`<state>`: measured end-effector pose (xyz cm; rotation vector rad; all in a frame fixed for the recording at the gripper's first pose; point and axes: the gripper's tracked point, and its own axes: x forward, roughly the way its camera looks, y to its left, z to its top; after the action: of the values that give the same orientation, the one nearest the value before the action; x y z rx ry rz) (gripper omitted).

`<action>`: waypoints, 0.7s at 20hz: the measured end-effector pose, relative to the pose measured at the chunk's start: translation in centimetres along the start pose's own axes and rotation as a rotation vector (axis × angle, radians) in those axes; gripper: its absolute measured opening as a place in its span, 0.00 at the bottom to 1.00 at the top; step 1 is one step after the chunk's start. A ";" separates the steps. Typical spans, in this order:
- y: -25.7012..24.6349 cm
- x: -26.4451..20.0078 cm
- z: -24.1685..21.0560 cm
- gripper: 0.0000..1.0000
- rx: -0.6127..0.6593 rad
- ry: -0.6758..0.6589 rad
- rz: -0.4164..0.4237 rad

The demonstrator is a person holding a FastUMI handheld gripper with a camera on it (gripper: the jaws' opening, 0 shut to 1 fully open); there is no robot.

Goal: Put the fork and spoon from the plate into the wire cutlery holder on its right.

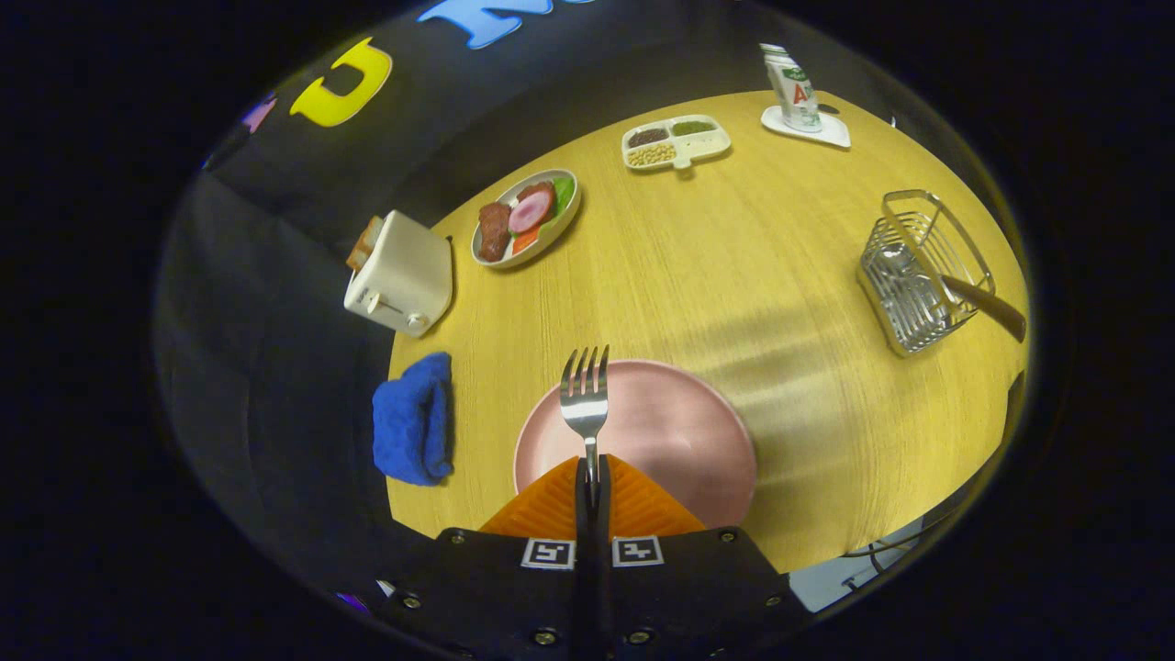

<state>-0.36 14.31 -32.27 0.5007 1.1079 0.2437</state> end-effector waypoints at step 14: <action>-16.8 -8.1 8.3 0.00 0.229 -0.093 -0.204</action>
<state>2.64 -5.88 -31.34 0.5917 1.0924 -0.0857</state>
